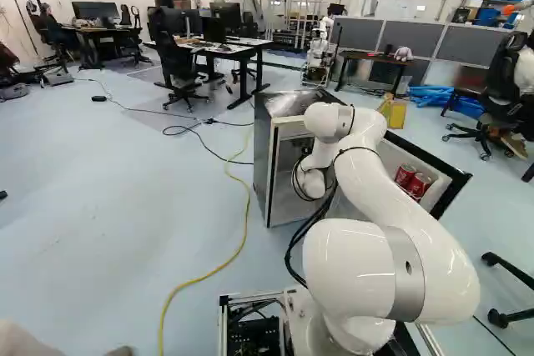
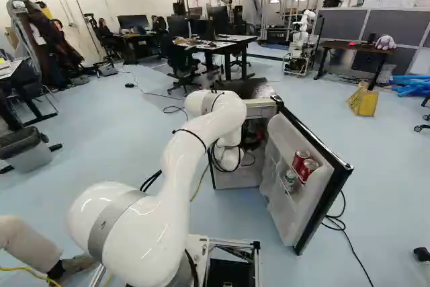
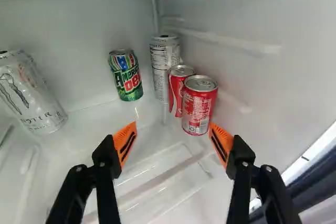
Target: Grab a drink from the fridge
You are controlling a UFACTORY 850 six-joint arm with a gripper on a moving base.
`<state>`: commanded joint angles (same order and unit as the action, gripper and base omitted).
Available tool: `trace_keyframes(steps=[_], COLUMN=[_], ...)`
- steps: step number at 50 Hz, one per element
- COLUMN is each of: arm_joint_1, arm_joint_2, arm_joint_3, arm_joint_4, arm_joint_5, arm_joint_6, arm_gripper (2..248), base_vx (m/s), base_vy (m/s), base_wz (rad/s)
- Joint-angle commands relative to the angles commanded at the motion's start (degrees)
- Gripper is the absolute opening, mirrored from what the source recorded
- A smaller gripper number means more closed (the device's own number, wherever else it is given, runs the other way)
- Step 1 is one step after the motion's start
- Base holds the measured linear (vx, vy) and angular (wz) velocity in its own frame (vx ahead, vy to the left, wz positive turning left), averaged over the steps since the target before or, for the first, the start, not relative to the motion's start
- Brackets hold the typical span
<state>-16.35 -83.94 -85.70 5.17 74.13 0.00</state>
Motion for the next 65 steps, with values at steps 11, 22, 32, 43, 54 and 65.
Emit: trace_keyframes(steps=[11,22,32,43,54,65], arm_joint_1=[0.0,0.0,0.0,0.0,-0.2,-0.4], arm_joint_2=[0.0,0.0,0.0,0.0,-0.2,-0.4], arm_joint_3=[0.0,0.0,0.0,-0.1,-0.4,-0.8], arm_joint_4=[0.0,0.0,0.0,0.0,0.0,0.0], arm_joint_5=[0.0,0.0,0.0,0.0,0.0,0.0], arm_joint_6=[0.0,0.0,0.0,0.0,0.0,0.0], arm_gripper=[196,185,177,177,177,177], base_vx=[0.000,0.000,0.000,0.000,0.000,0.000], base_vy=[0.000,0.000,0.000,0.000,0.000,0.000], base_wz=[0.000,0.000,0.000,0.000,0.000,0.000])
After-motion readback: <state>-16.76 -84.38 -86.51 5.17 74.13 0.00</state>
